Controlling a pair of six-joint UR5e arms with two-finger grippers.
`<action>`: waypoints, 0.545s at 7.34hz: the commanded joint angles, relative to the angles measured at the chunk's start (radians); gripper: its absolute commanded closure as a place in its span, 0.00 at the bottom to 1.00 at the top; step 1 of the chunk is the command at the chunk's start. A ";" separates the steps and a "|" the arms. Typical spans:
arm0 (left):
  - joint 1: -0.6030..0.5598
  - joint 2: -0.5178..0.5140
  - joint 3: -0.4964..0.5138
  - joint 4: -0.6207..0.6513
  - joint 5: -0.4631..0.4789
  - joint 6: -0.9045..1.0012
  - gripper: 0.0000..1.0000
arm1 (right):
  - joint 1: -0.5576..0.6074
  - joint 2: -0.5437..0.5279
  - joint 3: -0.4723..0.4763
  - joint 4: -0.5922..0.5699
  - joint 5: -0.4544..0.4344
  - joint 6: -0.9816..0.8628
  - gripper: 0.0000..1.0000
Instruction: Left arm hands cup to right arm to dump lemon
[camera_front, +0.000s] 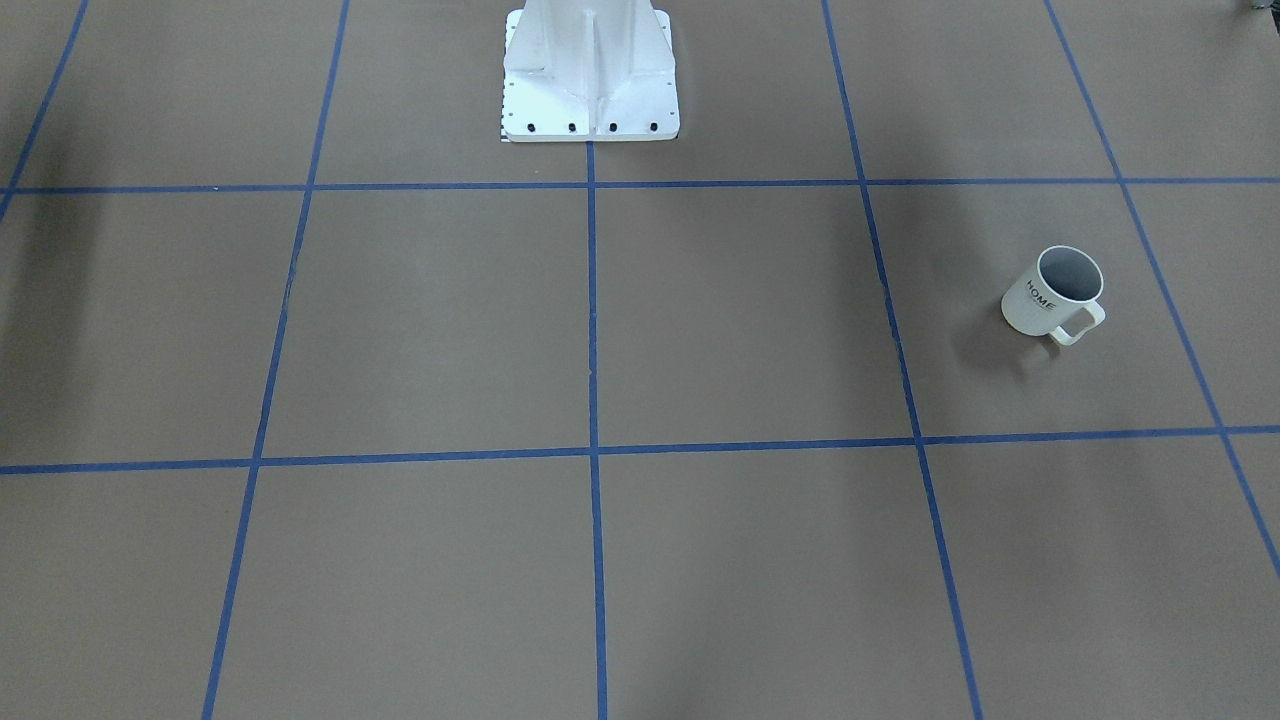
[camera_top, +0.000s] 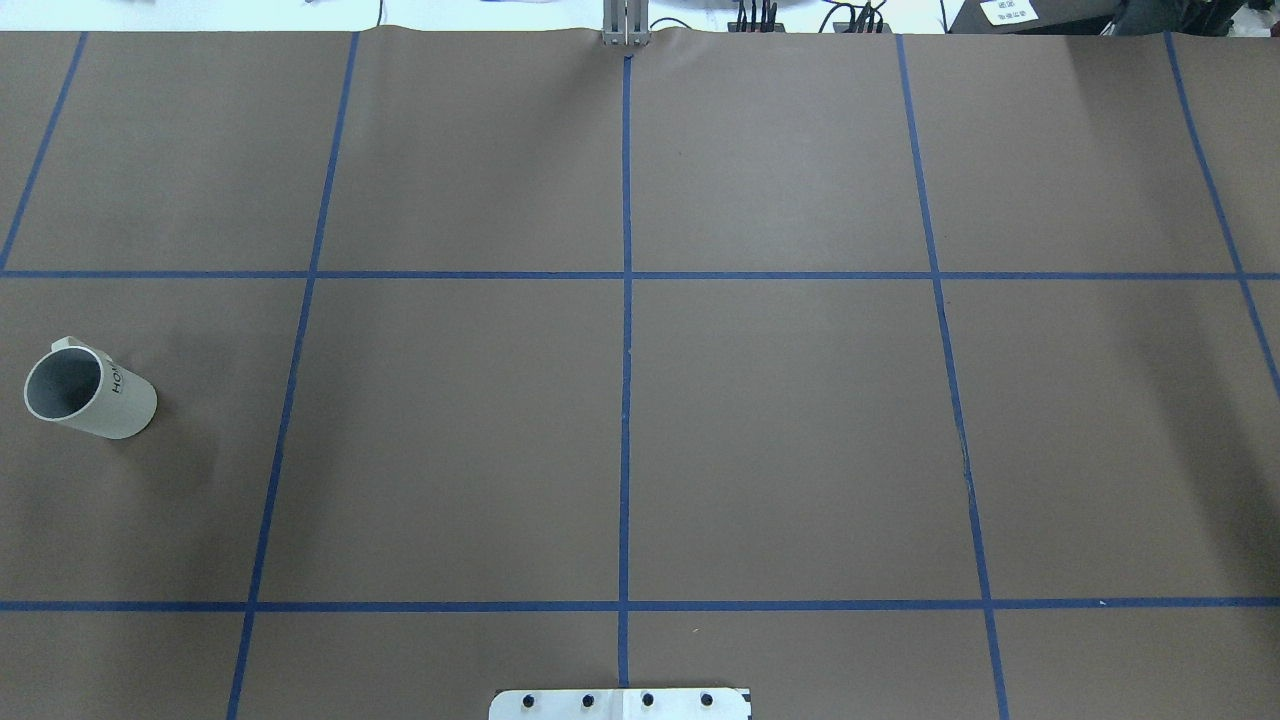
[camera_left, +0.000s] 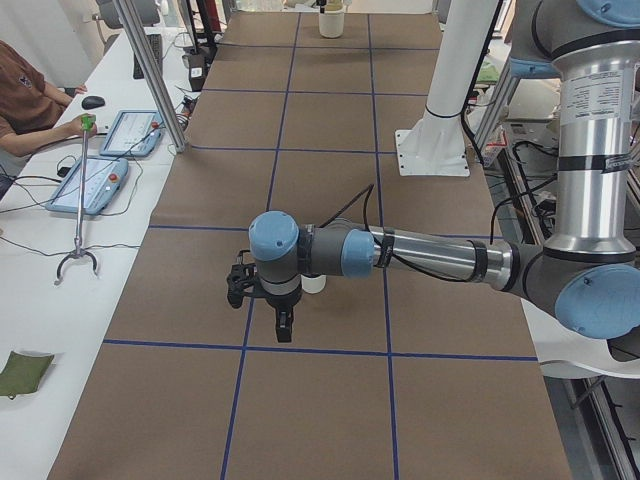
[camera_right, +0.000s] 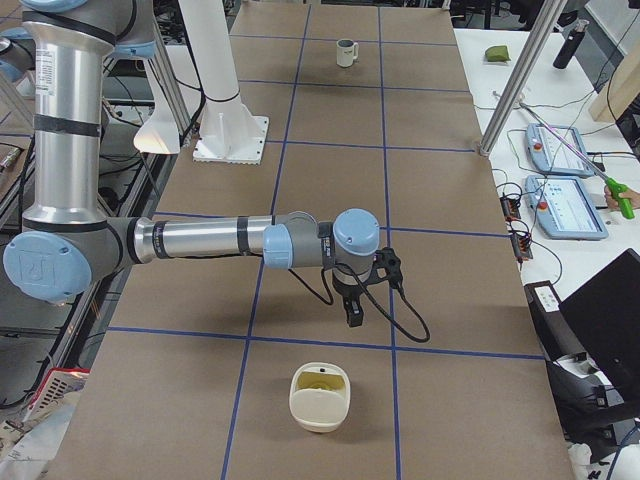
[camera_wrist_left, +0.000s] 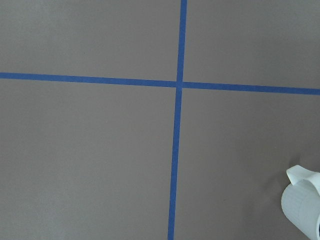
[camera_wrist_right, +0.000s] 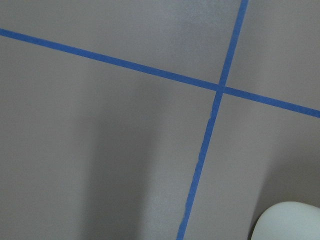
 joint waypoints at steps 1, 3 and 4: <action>0.000 -0.001 0.006 0.000 0.001 0.003 0.00 | 0.000 -0.002 0.015 0.000 -0.004 0.000 0.00; 0.002 -0.001 0.000 0.001 -0.002 0.006 0.00 | 0.000 0.001 0.009 0.000 -0.005 0.000 0.00; 0.002 -0.004 -0.006 0.001 -0.002 0.006 0.00 | 0.000 0.003 0.009 0.000 -0.005 0.000 0.00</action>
